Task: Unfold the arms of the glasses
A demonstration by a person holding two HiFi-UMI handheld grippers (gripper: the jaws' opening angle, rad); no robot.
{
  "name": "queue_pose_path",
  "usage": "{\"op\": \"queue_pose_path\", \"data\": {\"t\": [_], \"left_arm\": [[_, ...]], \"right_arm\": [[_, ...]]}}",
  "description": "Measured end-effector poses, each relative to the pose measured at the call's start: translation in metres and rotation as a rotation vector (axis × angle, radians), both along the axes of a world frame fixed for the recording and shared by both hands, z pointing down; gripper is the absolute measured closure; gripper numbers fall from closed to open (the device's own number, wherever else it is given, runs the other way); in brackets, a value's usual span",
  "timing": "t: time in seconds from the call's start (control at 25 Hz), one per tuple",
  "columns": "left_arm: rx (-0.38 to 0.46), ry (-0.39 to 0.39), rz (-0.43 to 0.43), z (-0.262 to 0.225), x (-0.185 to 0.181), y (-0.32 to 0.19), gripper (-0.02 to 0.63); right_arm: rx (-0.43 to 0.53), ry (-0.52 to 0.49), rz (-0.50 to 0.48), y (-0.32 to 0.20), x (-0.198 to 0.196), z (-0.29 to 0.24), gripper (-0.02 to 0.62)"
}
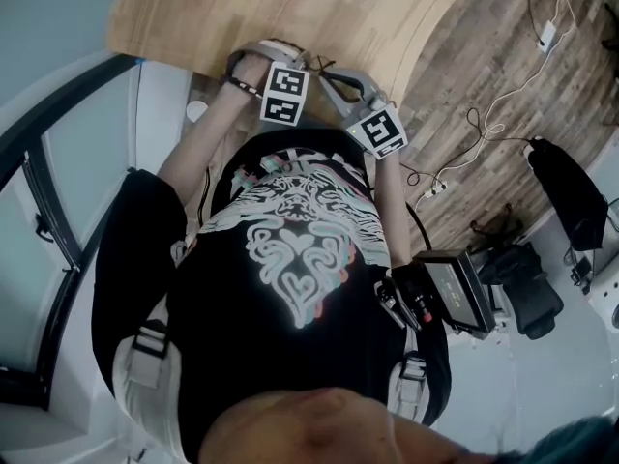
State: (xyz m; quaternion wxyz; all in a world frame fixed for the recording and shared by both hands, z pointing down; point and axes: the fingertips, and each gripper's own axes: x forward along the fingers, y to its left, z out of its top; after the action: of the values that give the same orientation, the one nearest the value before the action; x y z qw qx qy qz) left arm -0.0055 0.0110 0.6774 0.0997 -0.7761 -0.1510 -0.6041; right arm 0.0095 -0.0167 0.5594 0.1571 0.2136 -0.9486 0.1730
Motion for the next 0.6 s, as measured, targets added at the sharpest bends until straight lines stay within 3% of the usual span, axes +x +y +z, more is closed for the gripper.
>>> {"op": "queue_pose_path", "data": {"t": [0.24, 0.6], "left_arm": [[-0.069, 0.033, -0.046, -0.004, 0.001, 0.002, 0.606], [-0.255, 0.143, -0.196, -0.025, 0.008, 0.006, 0.606]], "right_arm": [[-0.029, -0.031, 0.048, -0.007, 0.008, -0.006, 0.595], [-0.045, -0.111, 0.146, -0.019, 0.032, -0.008, 0.595]]}}
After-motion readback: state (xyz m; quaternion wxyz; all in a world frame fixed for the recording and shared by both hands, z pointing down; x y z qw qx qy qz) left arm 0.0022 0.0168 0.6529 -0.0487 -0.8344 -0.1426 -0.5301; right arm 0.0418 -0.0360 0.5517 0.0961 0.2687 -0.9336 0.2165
